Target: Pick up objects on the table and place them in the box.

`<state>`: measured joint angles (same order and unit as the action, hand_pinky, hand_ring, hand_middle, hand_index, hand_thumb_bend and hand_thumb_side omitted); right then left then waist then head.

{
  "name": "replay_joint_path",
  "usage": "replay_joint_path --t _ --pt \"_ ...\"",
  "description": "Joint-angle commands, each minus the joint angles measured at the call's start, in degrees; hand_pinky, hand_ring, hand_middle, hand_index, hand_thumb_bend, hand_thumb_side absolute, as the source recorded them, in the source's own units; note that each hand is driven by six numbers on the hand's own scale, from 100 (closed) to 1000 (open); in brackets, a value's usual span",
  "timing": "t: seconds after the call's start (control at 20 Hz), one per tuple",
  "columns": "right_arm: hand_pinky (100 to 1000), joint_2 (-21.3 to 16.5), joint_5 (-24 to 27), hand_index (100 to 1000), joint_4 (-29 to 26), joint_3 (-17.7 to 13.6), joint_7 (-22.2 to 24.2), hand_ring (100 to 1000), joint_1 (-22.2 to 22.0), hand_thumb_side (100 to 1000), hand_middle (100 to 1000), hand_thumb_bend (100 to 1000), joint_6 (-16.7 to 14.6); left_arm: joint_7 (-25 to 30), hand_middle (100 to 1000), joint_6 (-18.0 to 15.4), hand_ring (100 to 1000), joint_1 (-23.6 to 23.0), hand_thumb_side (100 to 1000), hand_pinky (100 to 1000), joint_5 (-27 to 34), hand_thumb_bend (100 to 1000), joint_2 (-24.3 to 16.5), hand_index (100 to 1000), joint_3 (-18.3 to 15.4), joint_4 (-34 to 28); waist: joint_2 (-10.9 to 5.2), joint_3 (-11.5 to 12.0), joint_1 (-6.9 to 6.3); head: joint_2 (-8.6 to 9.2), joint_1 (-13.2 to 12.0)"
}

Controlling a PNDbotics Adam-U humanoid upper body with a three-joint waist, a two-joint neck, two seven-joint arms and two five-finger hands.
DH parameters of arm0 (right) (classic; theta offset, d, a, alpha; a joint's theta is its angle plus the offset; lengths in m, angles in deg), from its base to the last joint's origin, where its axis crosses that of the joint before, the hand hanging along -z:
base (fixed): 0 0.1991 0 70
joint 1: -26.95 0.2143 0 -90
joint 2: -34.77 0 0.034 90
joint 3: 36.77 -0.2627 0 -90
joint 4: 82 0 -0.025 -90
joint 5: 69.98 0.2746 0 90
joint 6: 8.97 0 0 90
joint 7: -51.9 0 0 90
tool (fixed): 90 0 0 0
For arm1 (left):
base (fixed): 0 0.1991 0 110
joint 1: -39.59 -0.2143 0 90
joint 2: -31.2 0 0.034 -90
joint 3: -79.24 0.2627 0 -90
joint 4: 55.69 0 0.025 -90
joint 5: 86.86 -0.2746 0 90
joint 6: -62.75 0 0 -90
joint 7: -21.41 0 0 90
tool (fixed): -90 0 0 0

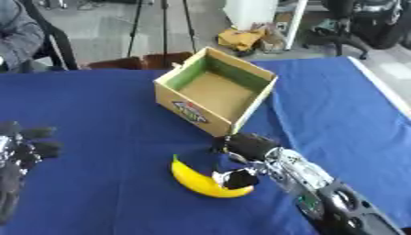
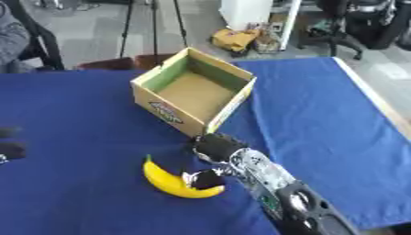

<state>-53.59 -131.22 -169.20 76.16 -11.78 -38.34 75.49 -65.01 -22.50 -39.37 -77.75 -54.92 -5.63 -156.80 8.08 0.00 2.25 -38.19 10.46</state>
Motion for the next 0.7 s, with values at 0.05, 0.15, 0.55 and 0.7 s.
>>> replay_joint_path --t 0.05,0.15,0.55,0.7 --pt "653 -0.63 -0.5 861 -2.58 -0.65 0.14 738 0.71 708 775 100 0.1 0.08 732 -0.01 670 0.41 1000 715 0.24 210 -0.58 688 0.07 -0.85 -0.71 -0.01 -0.09 0.13 0.13" --pt "652 -0.81 -0.19 861 -4.23 -0.72 0.61 737 0.68 704 773 100 0.24 0.11 732 -0.01 670 0.44 1000 715 0.25 210 -0.55 688 0.1 -0.83 -0.73 -0.02 -0.06 0.15 0.13" --pt "653 -1.19 0.27 864 -8.98 -0.65 3.19 726 0.0 732 770 100 0.52 0.07 732 -0.02 670 0.48 1000 715 0.26 211 -0.57 688 0.07 -0.84 -0.72 0.03 0.0 0.18 0.1" --pt "654 -1.29 -0.12 866 -10.25 -0.36 4.27 725 -0.63 763 772 100 0.42 0.06 732 -0.02 670 0.52 1000 715 0.24 211 -0.59 688 0.08 -0.84 -0.69 0.03 0.07 0.16 0.1"
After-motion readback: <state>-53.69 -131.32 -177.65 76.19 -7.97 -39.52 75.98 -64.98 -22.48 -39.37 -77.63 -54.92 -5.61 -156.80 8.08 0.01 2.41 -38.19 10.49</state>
